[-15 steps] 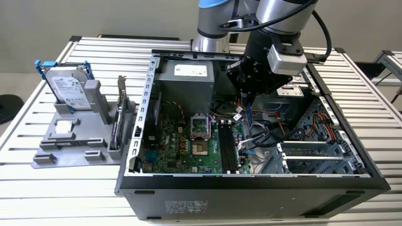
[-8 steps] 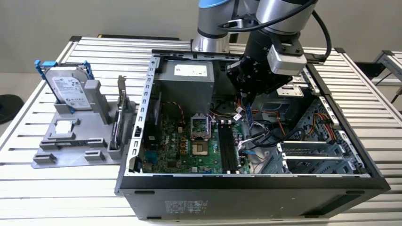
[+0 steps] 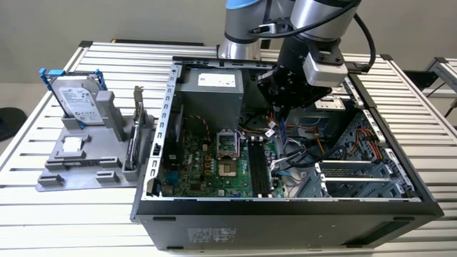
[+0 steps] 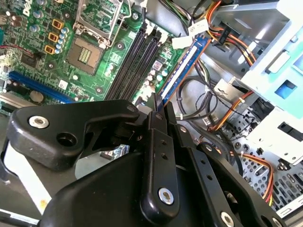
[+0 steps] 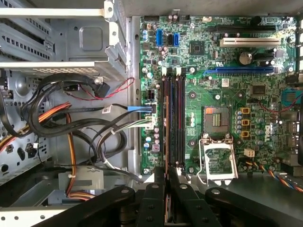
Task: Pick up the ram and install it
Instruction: 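Insert the ram into the slot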
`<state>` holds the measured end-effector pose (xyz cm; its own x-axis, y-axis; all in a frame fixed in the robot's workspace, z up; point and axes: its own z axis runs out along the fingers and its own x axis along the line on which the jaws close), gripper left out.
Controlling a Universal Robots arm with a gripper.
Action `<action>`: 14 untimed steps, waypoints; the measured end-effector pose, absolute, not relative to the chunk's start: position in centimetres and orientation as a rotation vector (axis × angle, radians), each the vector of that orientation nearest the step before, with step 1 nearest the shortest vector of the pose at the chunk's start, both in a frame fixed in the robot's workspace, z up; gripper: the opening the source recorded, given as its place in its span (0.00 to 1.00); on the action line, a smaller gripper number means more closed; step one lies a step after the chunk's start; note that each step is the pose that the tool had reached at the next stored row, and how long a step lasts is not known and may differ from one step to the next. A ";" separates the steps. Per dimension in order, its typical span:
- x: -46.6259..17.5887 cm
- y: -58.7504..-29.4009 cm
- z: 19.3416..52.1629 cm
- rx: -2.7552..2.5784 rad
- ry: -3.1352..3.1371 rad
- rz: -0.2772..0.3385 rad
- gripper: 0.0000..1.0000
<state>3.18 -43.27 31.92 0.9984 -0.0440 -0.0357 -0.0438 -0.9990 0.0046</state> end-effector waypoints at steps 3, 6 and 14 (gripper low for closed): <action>3.1 -43.3 31.6 3.137 -0.069 -0.056 0.00; 3.1 -43.3 31.3 3.136 -0.069 -0.056 0.00; 3.1 -43.3 30.5 3.135 -0.069 -0.056 0.00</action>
<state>3.12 -43.30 30.51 0.9984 -0.0440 -0.0357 -0.0438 -0.9990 0.0058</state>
